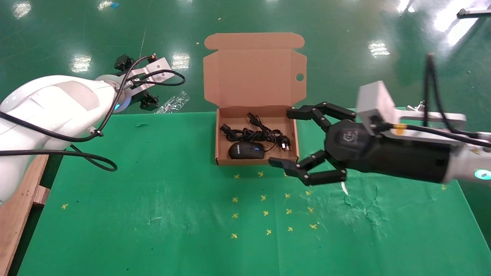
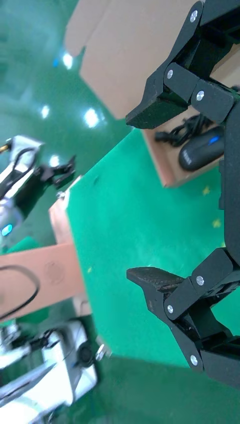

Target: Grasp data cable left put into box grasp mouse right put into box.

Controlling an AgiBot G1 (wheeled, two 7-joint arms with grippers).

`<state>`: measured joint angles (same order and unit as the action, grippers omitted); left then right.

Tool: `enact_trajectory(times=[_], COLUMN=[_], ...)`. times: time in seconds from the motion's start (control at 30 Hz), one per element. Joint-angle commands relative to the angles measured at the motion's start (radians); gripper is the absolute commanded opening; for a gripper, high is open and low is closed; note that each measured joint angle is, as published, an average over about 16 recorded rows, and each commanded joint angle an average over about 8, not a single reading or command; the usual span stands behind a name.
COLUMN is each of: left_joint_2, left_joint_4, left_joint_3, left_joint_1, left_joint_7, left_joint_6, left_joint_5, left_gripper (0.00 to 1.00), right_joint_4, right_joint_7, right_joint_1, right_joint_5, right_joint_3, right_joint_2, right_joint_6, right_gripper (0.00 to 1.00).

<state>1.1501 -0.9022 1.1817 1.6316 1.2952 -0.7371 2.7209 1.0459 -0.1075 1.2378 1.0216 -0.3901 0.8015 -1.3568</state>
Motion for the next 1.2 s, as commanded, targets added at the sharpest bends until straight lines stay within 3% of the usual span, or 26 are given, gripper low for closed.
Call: enact_trajectory(times=[0.03, 0.2, 0.53, 1.2], left_joint_2=[0.002, -0.022, -0.112, -0.293], left_joint_4=[0.002, -0.015, -0.079, -0.208], left_joint_3=[0.004, -0.037, -0.187, -0.490], left_joint_1=[0.002, -0.023, -0.116, -0.303], left_joint_7=[0.005, -0.045, -0.230, -0.602], left_joint_6=[0.003, -0.031, -0.157, -0.412], left_joint_5=[0.008, -0.081, -0.413, -1.082], left_gripper=[1.00, 1.00, 1.00, 1.00], right_joint_4=[0.028, 0.099, 0.225, 0.237], right_joint_7=[-0.009, -0.033, -0.076, -0.079], right_joint_1=[-0.019, -0.068, -0.154, -0.162], right_joint_5=[-0.034, -0.121, -0.275, -0.292], right_joint_3=[0.013, 0.046, 0.104, 0.109], right_joint_2=[-0.022, -0.079, -0.180, -0.191], right_joint_6=[-0.016, -0.058, -0.131, -0.139], right_gripper=[1.00, 1.00, 1.00, 1.00])
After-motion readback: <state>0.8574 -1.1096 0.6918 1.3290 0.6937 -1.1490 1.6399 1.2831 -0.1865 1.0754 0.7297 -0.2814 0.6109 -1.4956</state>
